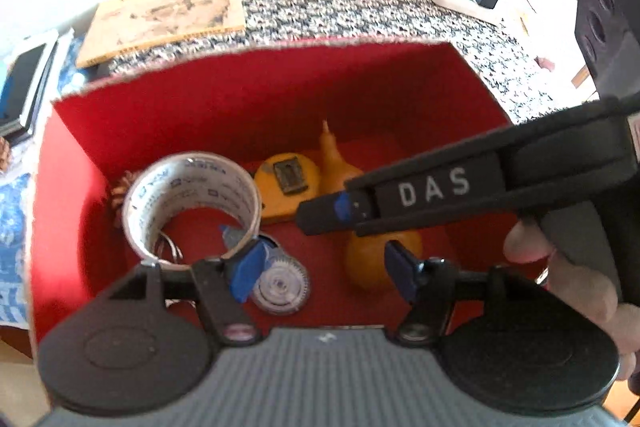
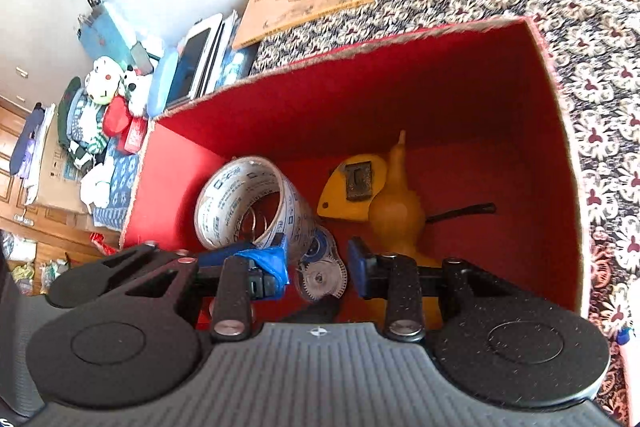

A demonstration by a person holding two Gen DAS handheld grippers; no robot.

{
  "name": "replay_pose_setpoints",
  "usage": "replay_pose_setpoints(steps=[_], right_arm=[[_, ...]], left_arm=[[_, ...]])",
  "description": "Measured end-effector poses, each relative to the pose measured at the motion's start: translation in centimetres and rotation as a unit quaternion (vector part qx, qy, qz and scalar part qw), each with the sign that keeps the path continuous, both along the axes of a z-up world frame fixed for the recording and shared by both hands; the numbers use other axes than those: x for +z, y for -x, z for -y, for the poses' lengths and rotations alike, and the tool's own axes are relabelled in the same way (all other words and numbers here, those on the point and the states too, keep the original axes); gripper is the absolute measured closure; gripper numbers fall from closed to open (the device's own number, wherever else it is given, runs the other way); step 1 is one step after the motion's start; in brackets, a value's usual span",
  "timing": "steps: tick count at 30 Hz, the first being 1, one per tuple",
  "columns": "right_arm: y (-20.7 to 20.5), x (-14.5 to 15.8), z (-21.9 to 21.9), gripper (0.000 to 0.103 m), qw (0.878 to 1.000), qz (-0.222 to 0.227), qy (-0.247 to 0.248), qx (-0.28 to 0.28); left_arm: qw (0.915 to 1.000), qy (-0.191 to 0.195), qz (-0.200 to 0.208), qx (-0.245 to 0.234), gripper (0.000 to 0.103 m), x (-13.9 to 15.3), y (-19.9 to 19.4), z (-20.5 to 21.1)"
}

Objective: Organize rigid objects
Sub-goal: 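Set the gourd down inside the box and open the right tool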

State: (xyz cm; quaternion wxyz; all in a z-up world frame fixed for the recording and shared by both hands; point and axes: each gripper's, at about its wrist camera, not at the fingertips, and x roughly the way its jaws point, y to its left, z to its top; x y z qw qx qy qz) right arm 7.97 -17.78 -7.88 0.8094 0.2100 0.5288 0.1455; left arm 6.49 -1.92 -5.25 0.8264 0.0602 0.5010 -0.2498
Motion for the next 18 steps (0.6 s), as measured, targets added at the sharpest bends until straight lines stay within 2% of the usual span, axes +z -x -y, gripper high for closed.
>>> replay_pose_setpoints(steps=[7, 18], right_arm=[[2.0, 1.6, 1.4, 0.086, 0.999, 0.041, -0.005, -0.025], [5.1, 3.7, 3.6, 0.086, 0.996, 0.082, -0.019, -0.041]], left_arm=[[0.9969, -0.047, 0.055, 0.031, 0.035, 2.5, 1.4, 1.2], [0.9836, -0.106, 0.125, 0.076, 0.031, 5.4, 4.4, 3.0]])
